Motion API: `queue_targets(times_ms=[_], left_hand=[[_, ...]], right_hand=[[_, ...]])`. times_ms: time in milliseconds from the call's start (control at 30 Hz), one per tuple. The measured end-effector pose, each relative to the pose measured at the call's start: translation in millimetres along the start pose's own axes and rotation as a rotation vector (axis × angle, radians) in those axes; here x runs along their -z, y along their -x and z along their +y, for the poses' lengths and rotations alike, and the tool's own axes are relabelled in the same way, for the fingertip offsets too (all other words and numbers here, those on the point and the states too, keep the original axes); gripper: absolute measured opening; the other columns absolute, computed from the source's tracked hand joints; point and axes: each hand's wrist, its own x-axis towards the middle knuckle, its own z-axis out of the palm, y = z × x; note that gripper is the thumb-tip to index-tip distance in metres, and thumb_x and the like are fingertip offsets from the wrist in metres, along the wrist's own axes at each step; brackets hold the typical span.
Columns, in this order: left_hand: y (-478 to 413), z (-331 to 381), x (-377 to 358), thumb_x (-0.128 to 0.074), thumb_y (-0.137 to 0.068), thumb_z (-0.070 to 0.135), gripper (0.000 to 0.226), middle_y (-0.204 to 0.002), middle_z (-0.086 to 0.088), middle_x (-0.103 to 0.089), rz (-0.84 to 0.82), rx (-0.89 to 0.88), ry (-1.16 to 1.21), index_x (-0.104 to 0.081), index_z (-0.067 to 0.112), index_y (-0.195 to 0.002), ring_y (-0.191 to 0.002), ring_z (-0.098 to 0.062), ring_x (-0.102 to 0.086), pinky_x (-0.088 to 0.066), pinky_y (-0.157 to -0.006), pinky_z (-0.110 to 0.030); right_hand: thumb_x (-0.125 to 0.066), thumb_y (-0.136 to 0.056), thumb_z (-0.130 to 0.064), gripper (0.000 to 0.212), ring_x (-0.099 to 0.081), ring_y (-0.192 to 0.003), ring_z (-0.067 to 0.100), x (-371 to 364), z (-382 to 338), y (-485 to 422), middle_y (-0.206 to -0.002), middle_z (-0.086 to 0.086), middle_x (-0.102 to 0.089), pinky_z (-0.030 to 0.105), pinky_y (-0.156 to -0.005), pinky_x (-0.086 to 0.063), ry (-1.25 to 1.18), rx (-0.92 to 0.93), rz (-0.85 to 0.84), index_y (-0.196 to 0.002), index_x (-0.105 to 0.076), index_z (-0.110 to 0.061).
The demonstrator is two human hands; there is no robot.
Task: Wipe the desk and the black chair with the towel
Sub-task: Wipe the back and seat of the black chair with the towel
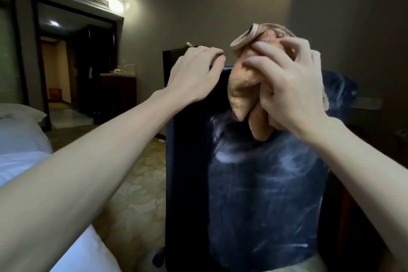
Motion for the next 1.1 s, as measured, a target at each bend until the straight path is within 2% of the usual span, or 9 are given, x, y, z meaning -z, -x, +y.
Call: queue_targets(times_ms=[133, 233, 367, 467, 567, 733, 900, 1000, 1100], left_hand=[[-1.2, 14.8, -20.3, -0.031, -0.110, 0.033, 0.043, -0.101, -0.006, -0.074, 0.066, 0.025, -0.259, -0.066, 0.020, -0.090, -0.101, -0.033, -0.064, -0.033, -0.076, -0.039], [5.9, 16.8, -28.5, -0.034, -0.109, 0.031, 0.041, -0.088, -0.003, -0.074, 0.210, 0.045, -0.198, -0.058, 0.024, -0.076, -0.092, -0.031, -0.064, -0.028, -0.078, -0.035], [5.2, 18.1, -23.8, -0.031, -0.111, 0.032, 0.051, -0.096, -0.006, -0.076, 0.161, 0.105, -0.158, -0.074, 0.014, -0.091, -0.098, -0.030, -0.064, -0.037, -0.083, -0.037], [4.4, 29.7, -12.3, -0.024, -0.111, 0.039, 0.056, -0.115, 0.001, -0.076, 0.077, 0.238, -0.011, -0.080, 0.030, -0.109, -0.105, -0.023, -0.060, -0.036, -0.089, -0.032], [3.8, 38.5, -1.7, -0.009, -0.100, 0.067, 0.076, -0.121, 0.008, -0.074, -0.008, 0.377, 0.299, -0.081, 0.043, -0.103, -0.117, -0.019, -0.055, -0.033, -0.109, -0.033], [5.7, 26.0, 2.5, 0.002, -0.069, 0.102, 0.097, -0.116, 0.010, -0.076, -0.066, 0.389, 0.485, -0.079, 0.055, -0.093, -0.126, -0.022, -0.058, -0.031, -0.121, -0.048], [9.6, 25.3, -14.8, -0.009, -0.087, 0.084, 0.076, -0.091, 0.009, -0.080, 0.104, 0.298, 0.528, -0.079, 0.054, -0.087, -0.109, -0.014, -0.069, -0.038, -0.116, -0.047], [7.0, 11.6, -21.9, -0.016, -0.083, 0.094, 0.093, -0.102, -0.006, -0.080, 0.134, 0.288, 0.630, -0.082, 0.032, -0.101, -0.116, -0.030, -0.068, -0.040, -0.114, -0.054], [4.9, -8.1, -17.1, -0.021, -0.089, 0.088, 0.083, -0.109, 0.003, -0.080, 0.044, 0.258, 0.686, -0.084, 0.034, -0.100, -0.122, -0.020, -0.066, -0.038, -0.118, -0.052]], right_hand=[[-0.048, -0.091, -0.014, 0.047, -0.046, -0.130, 0.040, -19.2, 12.0, 3.9, -0.151, -0.005, -0.054, 0.056, -0.104, -0.037, -0.041, -0.130, -0.102, -0.134, -0.063, -0.025], [-0.047, -0.091, -0.020, 0.053, -0.038, -0.136, 0.042, -37.5, 6.6, 10.7, -0.159, -0.002, -0.044, 0.069, -0.107, -0.031, -0.042, -0.167, -0.210, -0.142, -0.056, -0.026], [-0.053, -0.089, -0.024, 0.055, -0.035, -0.141, 0.044, -45.8, -11.0, 16.2, -0.160, 0.001, -0.044, 0.068, -0.109, -0.029, -0.073, -0.224, -0.173, -0.144, -0.056, -0.025], [-0.057, -0.090, -0.021, 0.049, -0.043, -0.131, 0.043, -43.9, -20.5, 24.8, -0.153, 0.002, -0.049, 0.060, -0.105, -0.036, -0.085, -0.259, -0.089, -0.139, -0.060, -0.024], [-0.068, -0.077, -0.022, 0.055, -0.045, -0.116, 0.042, -47.6, -53.5, 34.8, -0.149, 0.007, -0.046, 0.054, -0.091, -0.043, -0.081, -0.408, -0.158, -0.132, -0.058, -0.027], [-0.070, -0.076, -0.016, 0.041, -0.048, -0.107, 0.038, -62.7, -101.0, 64.9, -0.129, 0.008, -0.051, 0.052, -0.082, -0.046, -0.207, -0.132, -0.349, -0.116, -0.062, -0.024], [-0.058, -0.095, -0.022, 0.019, -0.053, -0.114, 0.037, -50.8, -70.7, 36.5, -0.132, 0.007, -0.061, 0.048, -0.088, -0.043, -0.193, -0.090, -0.043, -0.110, -0.070, -0.020], [-0.056, -0.097, -0.022, 0.018, -0.057, -0.114, 0.037, -50.8, -44.6, 20.8, -0.132, 0.005, -0.064, 0.047, -0.086, -0.045, -0.106, -0.034, 0.044, -0.104, -0.072, -0.023], [-0.057, -0.098, -0.023, 0.017, -0.056, -0.113, 0.036, -56.3, -8.2, 34.2, -0.134, 0.004, -0.064, 0.047, -0.082, -0.046, -0.006, 0.046, 0.024, -0.106, -0.072, -0.025]])
